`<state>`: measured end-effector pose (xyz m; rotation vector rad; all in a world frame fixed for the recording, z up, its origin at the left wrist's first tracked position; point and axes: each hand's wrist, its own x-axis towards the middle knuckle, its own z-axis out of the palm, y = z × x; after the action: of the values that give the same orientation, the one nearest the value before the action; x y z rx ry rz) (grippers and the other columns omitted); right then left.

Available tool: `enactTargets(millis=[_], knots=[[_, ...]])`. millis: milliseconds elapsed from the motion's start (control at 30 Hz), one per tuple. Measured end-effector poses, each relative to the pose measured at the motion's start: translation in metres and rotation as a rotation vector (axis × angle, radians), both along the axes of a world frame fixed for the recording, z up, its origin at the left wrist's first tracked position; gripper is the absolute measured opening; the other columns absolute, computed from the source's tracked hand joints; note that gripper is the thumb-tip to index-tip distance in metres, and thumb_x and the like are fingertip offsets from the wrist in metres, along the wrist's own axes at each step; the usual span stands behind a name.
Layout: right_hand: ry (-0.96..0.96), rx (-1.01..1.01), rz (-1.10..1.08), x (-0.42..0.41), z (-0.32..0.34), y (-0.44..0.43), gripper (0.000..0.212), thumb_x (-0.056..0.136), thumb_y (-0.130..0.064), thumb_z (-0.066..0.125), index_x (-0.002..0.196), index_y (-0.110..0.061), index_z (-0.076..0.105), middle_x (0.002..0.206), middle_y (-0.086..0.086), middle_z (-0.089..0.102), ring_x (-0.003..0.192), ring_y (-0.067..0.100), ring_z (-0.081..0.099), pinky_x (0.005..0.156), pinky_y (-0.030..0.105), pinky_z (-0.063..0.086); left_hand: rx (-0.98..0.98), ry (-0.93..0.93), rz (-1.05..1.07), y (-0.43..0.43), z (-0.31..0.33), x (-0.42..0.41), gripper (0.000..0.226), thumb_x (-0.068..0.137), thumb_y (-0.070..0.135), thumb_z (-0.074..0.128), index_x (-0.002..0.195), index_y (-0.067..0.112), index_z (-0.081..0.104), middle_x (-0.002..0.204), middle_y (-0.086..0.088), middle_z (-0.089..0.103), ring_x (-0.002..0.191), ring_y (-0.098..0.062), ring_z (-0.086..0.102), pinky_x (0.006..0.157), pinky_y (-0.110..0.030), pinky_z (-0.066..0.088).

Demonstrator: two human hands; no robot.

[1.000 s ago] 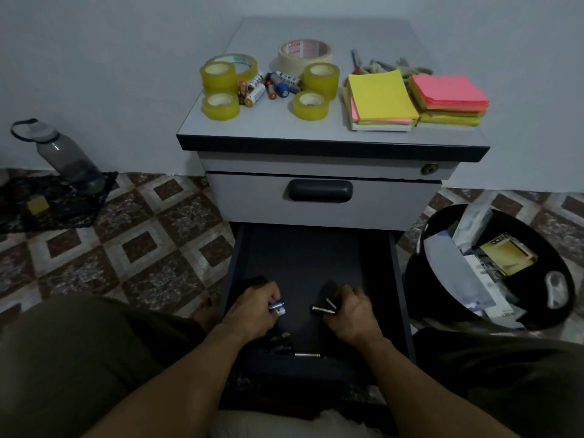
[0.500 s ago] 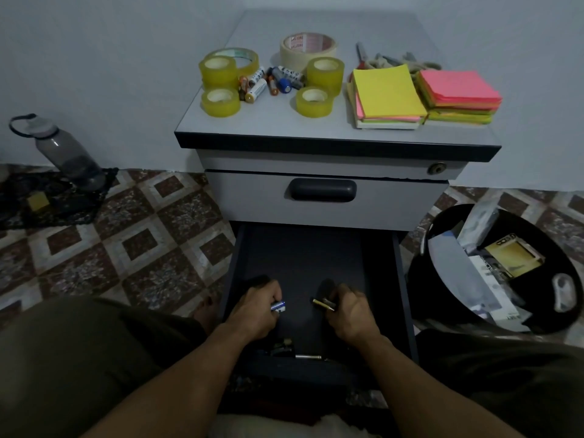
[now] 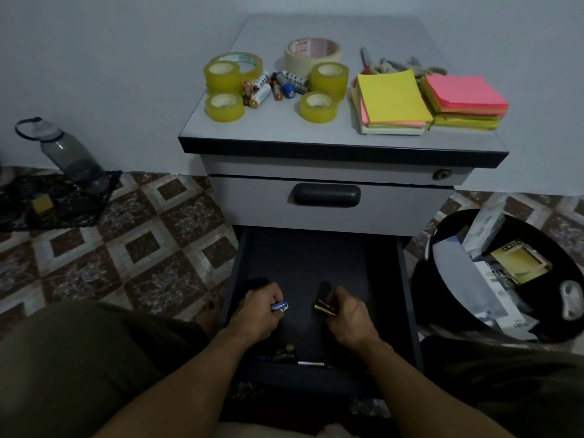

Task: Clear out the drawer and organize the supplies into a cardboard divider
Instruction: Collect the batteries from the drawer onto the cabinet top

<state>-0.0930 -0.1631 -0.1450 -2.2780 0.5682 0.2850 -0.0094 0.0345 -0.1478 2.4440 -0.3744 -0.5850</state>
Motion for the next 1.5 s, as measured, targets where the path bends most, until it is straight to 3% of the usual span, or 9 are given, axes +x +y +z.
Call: enactTargets(millis=[167, 267, 533, 700, 900, 1100, 1267, 1400, 1500], knots=[[-0.049, 0.04, -0.041, -0.002, 0.006, -0.002, 0.017, 0.084, -0.021, 0.07, 0.094, -0.025, 0.056, 0.093, -0.004, 0.065, 0.08, 0.009, 0.063, 0.062, 0.019, 0.048, -0.092, 0.017, 0.085, -0.002, 0.004, 0.0, 0.016, 0.083, 0.014, 0.073, 0.083, 0.026, 0.064, 0.073, 0.011, 0.065, 0.07, -0.003, 0.062, 0.071, -0.027, 0.054], [-0.087, 0.083, -0.07, -0.004, 0.011, -0.001, 0.015, 0.082, -0.026, 0.073, 0.085, -0.027, 0.058, 0.084, -0.006, 0.066, 0.074, 0.006, 0.064, 0.06, 0.016, 0.048, -0.121, 0.028, 0.117, -0.003, 0.006, -0.001, 0.012, 0.083, 0.016, 0.074, 0.08, 0.026, 0.069, 0.069, 0.012, 0.067, 0.07, -0.001, 0.063, 0.073, -0.027, 0.055], [-0.116, 0.223, -0.221, -0.007, 0.013, -0.002, 0.014, 0.078, -0.016, 0.078, 0.075, -0.024, 0.067, 0.076, -0.007, 0.07, 0.072, 0.007, 0.066, 0.055, 0.008, 0.046, -0.187, 0.165, 0.226, -0.004, 0.029, -0.004, 0.005, 0.083, 0.024, 0.075, 0.082, 0.028, 0.072, 0.075, 0.009, 0.07, 0.071, -0.008, 0.069, 0.058, -0.028, 0.056], [-0.256, 0.372, -0.32, -0.008, 0.033, -0.001, 0.016, 0.074, -0.007, 0.077, 0.07, -0.02, 0.069, 0.068, 0.001, 0.07, 0.064, 0.015, 0.063, 0.067, 0.036, 0.054, -0.271, 0.248, 0.273, -0.007, 0.062, -0.009, 0.005, 0.082, 0.026, 0.076, 0.082, 0.023, 0.072, 0.078, 0.0, 0.073, 0.066, -0.012, 0.069, 0.049, -0.024, 0.053], [-0.467, 0.472, -0.276, -0.008, 0.083, 0.002, 0.02, 0.075, -0.001, 0.076, 0.066, -0.015, 0.065, 0.058, 0.0, 0.059, 0.057, 0.013, 0.052, 0.058, 0.033, 0.044, -0.404, 0.316, 0.303, -0.007, 0.126, -0.017, 0.009, 0.083, 0.014, 0.073, 0.091, 0.017, 0.071, 0.084, -0.009, 0.074, 0.069, -0.02, 0.073, 0.056, -0.028, 0.055], [-0.623, 0.469, -0.22, -0.017, 0.141, 0.004, 0.022, 0.055, -0.039, 0.073, 0.069, -0.022, 0.067, 0.063, 0.003, 0.062, 0.06, 0.013, 0.053, 0.062, 0.035, 0.046, -0.55, 0.225, 0.326, 0.004, 0.196, -0.026, 0.006, 0.083, 0.006, 0.075, 0.083, 0.012, 0.073, 0.074, -0.01, 0.074, 0.067, -0.026, 0.074, 0.056, -0.03, 0.057], [-0.753, 0.483, -0.153, -0.013, 0.196, 0.003, 0.01, 0.069, -0.023, 0.076, 0.07, -0.022, 0.067, 0.064, 0.004, 0.061, 0.062, 0.018, 0.054, 0.061, 0.037, 0.045, -0.652, 0.086, 0.352, 0.011, 0.259, -0.011, 0.005, 0.084, 0.006, 0.076, 0.083, 0.005, 0.071, 0.065, -0.013, 0.07, 0.06, -0.025, 0.07, 0.05, -0.029, 0.056], [-0.851, 0.402, -0.115, 0.006, 0.246, -0.01, 0.024, 0.08, 0.003, 0.068, 0.074, -0.02, 0.067, 0.067, 0.014, 0.063, 0.059, 0.021, 0.056, 0.059, 0.039, 0.047, -0.716, -0.004, 0.385, 0.001, 0.312, 0.017, 0.006, 0.083, 0.001, 0.075, 0.082, 0.005, 0.07, 0.069, -0.015, 0.07, 0.058, -0.025, 0.068, 0.05, -0.028, 0.057], [-0.923, 0.365, -0.122, 0.024, 0.282, -0.018, 0.008, 0.074, -0.014, 0.072, 0.077, -0.019, 0.068, 0.067, 0.011, 0.066, 0.061, 0.022, 0.059, 0.059, 0.043, 0.051, -0.688, -0.08, 0.407, -0.015, 0.338, 0.049, 0.008, 0.08, 0.0, 0.076, 0.082, 0.004, 0.071, 0.074, -0.017, 0.071, 0.056, -0.024, 0.07, 0.053, -0.031, 0.059]])
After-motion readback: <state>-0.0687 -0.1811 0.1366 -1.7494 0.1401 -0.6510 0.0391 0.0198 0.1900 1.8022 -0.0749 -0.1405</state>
